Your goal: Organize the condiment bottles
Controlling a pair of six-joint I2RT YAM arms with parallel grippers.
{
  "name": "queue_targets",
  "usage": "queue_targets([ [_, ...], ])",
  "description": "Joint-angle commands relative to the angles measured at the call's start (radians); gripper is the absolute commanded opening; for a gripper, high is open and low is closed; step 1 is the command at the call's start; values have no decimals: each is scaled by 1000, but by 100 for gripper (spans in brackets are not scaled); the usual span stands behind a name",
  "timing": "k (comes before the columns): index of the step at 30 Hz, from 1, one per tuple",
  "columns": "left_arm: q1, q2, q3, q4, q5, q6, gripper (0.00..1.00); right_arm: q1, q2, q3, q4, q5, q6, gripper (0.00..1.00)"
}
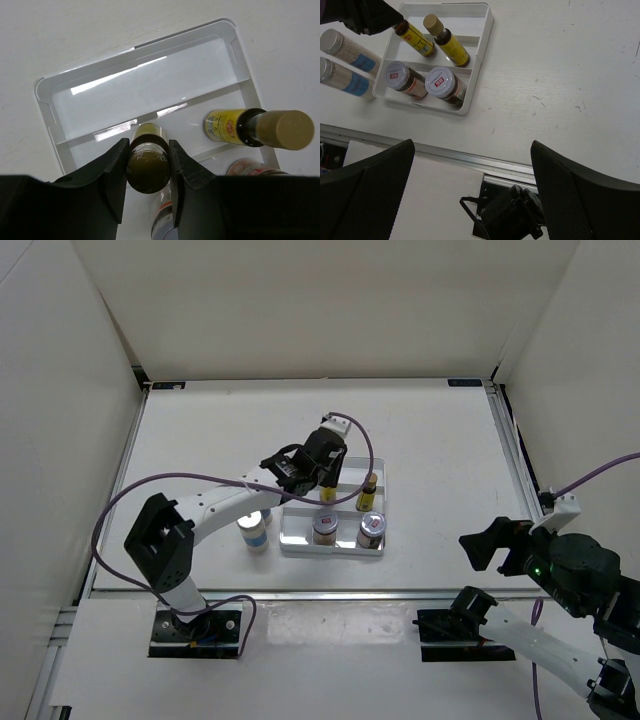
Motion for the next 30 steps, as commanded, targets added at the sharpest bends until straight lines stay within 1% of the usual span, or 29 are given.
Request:
queue_targets([
  [1, -4, 0, -6, 74, -32, -34, 11, 5, -10, 23, -18, 12, 10, 100],
  [3, -4, 12, -17, 74, -32, -45, 11, 5, -19, 23, -18, 12, 10, 100],
  [4, -4, 23, -17, 74, -41, -54, 13, 5, -19, 23, -18, 12, 10, 100],
  [5, -4, 23, -17, 74, -41, -54, 16, 5, -19, 23, -18, 12, 10, 100],
  [6, -4, 32, -17, 74, -41, -54, 24, 5, -19, 23, -18, 3, 10, 100],
  [7, -4, 32, -17, 74, -51, -63, 35, 5, -19, 23, -29, 3, 10, 100],
  [8, -13, 32, -17, 51, -51, -63, 59, 5, -19, 23, -29, 3, 19, 100],
  [10, -13, 32, 1, 19, -86, -75, 83, 5, -28, 23, -29, 3, 19, 100],
  [11, -24, 32, 12, -1, -101, -75, 100, 5, -29, 23, -29, 3, 19, 100],
  [13, -50, -3, 49, -55, -170, -75, 100, 5, -29, 23, -29, 3, 19, 100],
  [16, -88, -81, 86, -81, -248, -51, 100, 5, -29, 23, -29, 3, 19, 100],
  [20, -102, -236, 86, -182, -281, -46, 100, 5, -15, 23, -29, 3, 19, 100],
  [21, -102, -309, 63, -205, -294, -58, 100, 5, -1, 23, -29, 3, 19, 100],
  [24, -102, -425, 9, -283, -346, -84, 100, 5, 31, 23, -29, 3, 19, 100],
  [25, -102, -492, -27, -306, -347, -103, 100, 5, 31, 23, -38, 3, 19, 100],
  [26, -84, -520, -48, -329, -356, -152, 100, 5, 45, 23, -38, 3, 19, 100],
  [28, -16, -572, -104, -381, -331, -184, 100, 5, 57, 12, -38, 3, 19, 100],
  [30, 36, -582, -131, -425, -310, -229, 100, 5, 45, -41, -9, 3, 45, 100],
])
